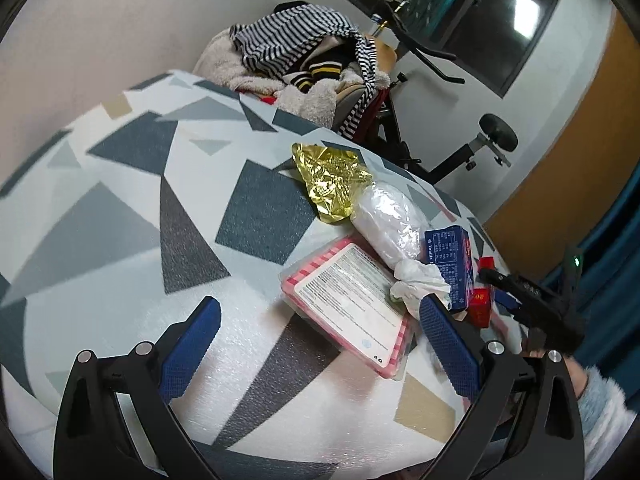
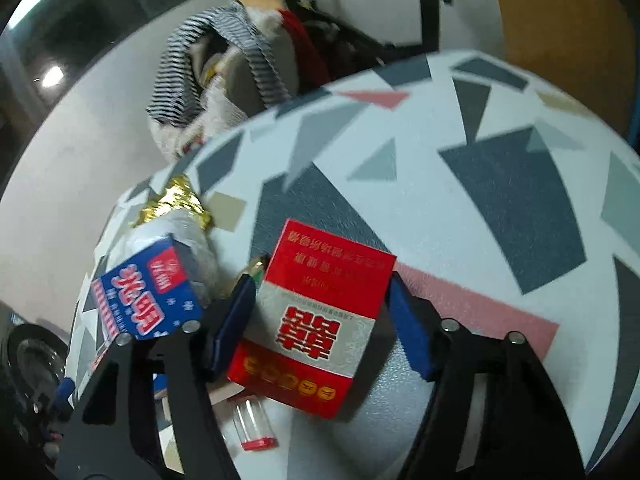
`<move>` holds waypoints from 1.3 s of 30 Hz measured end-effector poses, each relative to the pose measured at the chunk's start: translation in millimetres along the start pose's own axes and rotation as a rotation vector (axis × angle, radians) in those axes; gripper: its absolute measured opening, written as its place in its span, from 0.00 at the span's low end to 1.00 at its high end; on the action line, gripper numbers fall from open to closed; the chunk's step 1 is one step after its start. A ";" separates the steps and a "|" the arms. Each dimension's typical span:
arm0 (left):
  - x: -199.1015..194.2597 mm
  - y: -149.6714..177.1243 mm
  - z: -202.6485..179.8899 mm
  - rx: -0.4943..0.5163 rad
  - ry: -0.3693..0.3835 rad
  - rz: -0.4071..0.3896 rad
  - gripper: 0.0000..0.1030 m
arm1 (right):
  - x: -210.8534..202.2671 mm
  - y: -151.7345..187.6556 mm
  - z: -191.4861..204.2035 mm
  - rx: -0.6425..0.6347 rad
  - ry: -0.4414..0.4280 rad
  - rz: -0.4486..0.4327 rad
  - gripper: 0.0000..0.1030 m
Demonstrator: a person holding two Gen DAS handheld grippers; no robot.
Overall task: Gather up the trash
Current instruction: 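Grasp the pink-bordered clear card with the left tool and lift it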
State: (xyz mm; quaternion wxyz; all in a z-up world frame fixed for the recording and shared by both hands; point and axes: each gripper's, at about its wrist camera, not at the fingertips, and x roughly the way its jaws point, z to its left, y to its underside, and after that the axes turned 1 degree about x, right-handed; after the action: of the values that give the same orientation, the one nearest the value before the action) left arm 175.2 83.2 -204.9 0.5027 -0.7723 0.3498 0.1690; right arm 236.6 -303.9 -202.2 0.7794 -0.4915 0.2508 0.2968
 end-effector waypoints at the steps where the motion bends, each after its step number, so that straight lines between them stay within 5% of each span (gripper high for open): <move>1: 2.6 0.8 2.7 -0.021 0.002 0.010 0.94 | -3.7 1.5 -1.5 0.000 -0.009 -0.008 0.63; 5: 12.7 2.6 14.7 -0.131 0.033 0.041 0.90 | -18.1 8.7 -7.2 0.007 -0.046 -0.042 0.62; 10: 26.6 3.6 23.8 -0.258 0.069 0.087 0.55 | -39.3 23.5 -7.2 -0.032 -0.097 -0.124 0.61; 22: 57.9 5.6 27.7 -0.400 0.079 0.144 0.32 | -50.2 46.9 3.6 -0.176 -0.138 -0.184 0.61; 28: 48.8 1.2 16.2 -0.321 0.035 0.108 0.26 | -50.9 45.8 -9.3 -0.119 -0.139 -0.190 0.61; 39: -21.6 -47.9 -19.3 0.025 -0.138 -0.103 0.16 | -51.3 48.8 -7.9 -0.142 -0.132 -0.202 0.61</move>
State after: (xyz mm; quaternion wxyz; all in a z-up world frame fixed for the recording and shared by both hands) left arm 192.4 85.9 -151.7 0.5431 -0.7695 0.2762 0.1911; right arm 165.4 -305.6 -200.4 0.7834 -0.5476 0.1266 0.2652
